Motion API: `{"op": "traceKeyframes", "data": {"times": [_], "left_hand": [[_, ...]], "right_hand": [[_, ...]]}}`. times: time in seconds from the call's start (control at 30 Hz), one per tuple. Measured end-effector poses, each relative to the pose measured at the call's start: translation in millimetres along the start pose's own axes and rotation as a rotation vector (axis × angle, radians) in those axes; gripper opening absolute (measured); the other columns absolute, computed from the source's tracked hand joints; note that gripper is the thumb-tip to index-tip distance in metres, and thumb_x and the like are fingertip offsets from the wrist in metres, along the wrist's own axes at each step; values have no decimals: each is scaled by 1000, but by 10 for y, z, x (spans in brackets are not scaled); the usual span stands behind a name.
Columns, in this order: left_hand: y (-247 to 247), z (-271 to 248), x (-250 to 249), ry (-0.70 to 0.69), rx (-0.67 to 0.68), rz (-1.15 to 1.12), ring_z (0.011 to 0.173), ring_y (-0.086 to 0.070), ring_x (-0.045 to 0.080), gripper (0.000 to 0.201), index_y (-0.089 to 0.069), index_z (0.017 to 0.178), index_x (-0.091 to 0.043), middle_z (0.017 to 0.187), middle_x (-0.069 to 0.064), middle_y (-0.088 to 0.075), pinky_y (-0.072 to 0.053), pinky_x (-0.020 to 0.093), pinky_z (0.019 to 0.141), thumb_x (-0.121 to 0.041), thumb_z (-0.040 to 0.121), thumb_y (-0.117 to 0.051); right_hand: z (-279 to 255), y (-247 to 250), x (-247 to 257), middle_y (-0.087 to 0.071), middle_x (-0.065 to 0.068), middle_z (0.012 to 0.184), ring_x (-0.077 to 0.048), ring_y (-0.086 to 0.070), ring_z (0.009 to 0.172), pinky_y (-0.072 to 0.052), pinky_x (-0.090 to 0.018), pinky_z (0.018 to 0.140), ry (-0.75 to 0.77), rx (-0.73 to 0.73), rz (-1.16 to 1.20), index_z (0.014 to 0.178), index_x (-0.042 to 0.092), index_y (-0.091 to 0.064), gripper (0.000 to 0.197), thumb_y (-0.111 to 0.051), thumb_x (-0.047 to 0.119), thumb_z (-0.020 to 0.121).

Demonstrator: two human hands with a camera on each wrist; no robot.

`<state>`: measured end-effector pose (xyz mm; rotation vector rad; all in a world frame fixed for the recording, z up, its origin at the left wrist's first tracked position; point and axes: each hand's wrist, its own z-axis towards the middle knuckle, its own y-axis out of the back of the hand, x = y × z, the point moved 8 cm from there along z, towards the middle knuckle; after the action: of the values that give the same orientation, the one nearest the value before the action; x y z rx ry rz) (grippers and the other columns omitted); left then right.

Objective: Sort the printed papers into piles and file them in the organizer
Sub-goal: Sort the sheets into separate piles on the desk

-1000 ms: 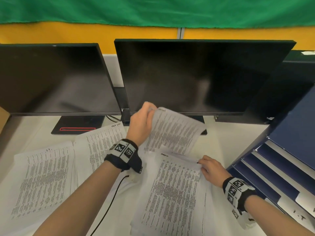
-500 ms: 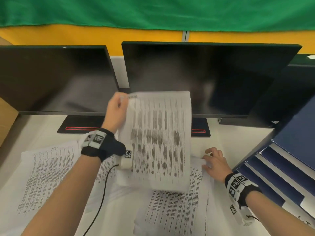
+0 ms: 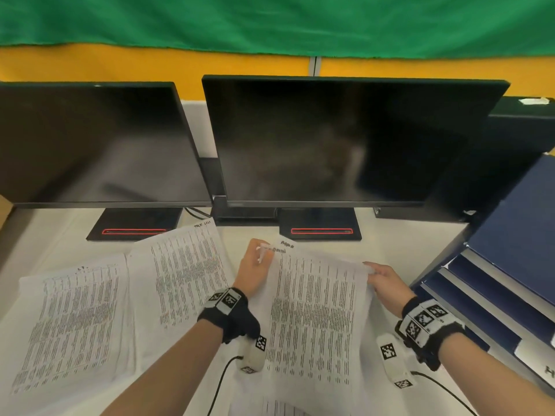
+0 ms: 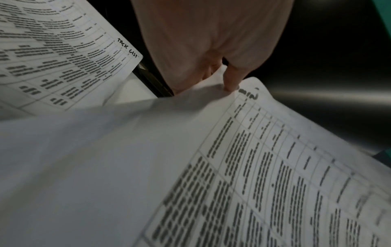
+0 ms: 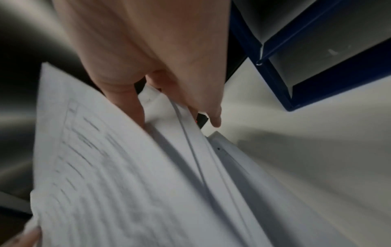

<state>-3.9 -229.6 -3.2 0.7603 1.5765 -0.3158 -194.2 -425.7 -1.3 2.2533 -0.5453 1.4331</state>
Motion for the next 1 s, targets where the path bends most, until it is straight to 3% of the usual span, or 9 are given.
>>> {"op": "traceKeyframes", "data": {"times": [0.17, 0.3, 0.4, 0.5, 0.57, 0.67, 0.77, 0.83, 1.0], "left_hand": [[-81, -43, 149, 92, 105, 0, 117, -55, 25, 41, -39, 109, -52, 114, -5, -64, -43, 48, 102, -27, 86, -61], [88, 7, 236, 136, -14, -27, 117, -54, 26, 37, -43, 119, -30, 124, 5, -58, -46, 47, 100, -21, 88, -62], [262, 16, 73, 89, -123, -104, 108, -59, 19, 24, -53, 116, -16, 110, -3, -62, -51, 28, 83, -18, 92, -57], [372, 73, -280, 4, -195, -111, 96, -66, 11, 19, -60, 110, -16, 104, -6, -68, -55, 37, 86, -22, 93, -54], [415, 99, -651, -120, -249, -95, 95, -67, 12, 16, -61, 103, -18, 102, -5, -69, -55, 44, 87, -26, 92, -54], [405, 57, -1308, -342, -264, -83, 88, -65, 4, 11, -49, 105, -17, 98, -8, -64, -57, 29, 77, -24, 97, -47], [306, 0, -1750, -506, -204, -85, 99, -63, 5, 22, -29, 116, -32, 115, -7, -57, -55, 18, 76, -21, 100, -39], [294, 4, -1793, -547, -249, -75, 107, -59, 9, 25, -21, 117, -38, 124, -4, -52, -55, 19, 80, -22, 101, -34], [229, 93, -1412, -520, -344, -90, 104, -60, 12, 22, -27, 120, -28, 117, -1, -54, -55, 34, 84, -19, 101, -33]], "right_hand": [[34, -85, -6, -66, -18, 85, -28, -63, 77, -49, -41, 77, -84, 50, 55, 95, 2, -63, 11, -54, 6, 89], [-60, -101, 4, -69, -14, 100, -28, -64, 94, -48, -44, 88, -91, -20, 397, 112, 9, -60, 34, -45, 35, 95], [-218, -263, -40, -69, -9, 111, -29, -63, 106, -48, -45, 91, -130, 134, 412, 117, 22, -55, 42, -39, 51, 91], [-260, -415, 48, -61, -7, 126, -25, -58, 116, -42, -50, 101, -74, 277, 239, 130, 18, -49, 62, -71, 38, 76], [-185, -402, 319, -62, -11, 125, -26, -61, 113, -42, -52, 100, -28, 214, 289, 123, 16, -55, 50, -70, 19, 76], [-43, -235, 865, -64, -11, 121, -26, -63, 108, -46, -50, 96, 104, 37, 416, 119, 13, -59, 35, -58, 7, 85], [-16, -191, 1358, -66, -8, 119, -26, -61, 111, -48, -48, 93, 281, -35, 441, 115, 14, -62, 31, -57, 5, 86], [-17, -234, 1517, -65, -7, 118, -26, -59, 111, -50, -47, 89, 343, -77, 398, 108, 18, -64, 27, -59, 5, 85], [136, -368, 1260, -65, -7, 99, -34, -59, 101, -49, -47, 86, 312, -193, 257, 80, 23, -63, 11, -70, 15, 77]]}}
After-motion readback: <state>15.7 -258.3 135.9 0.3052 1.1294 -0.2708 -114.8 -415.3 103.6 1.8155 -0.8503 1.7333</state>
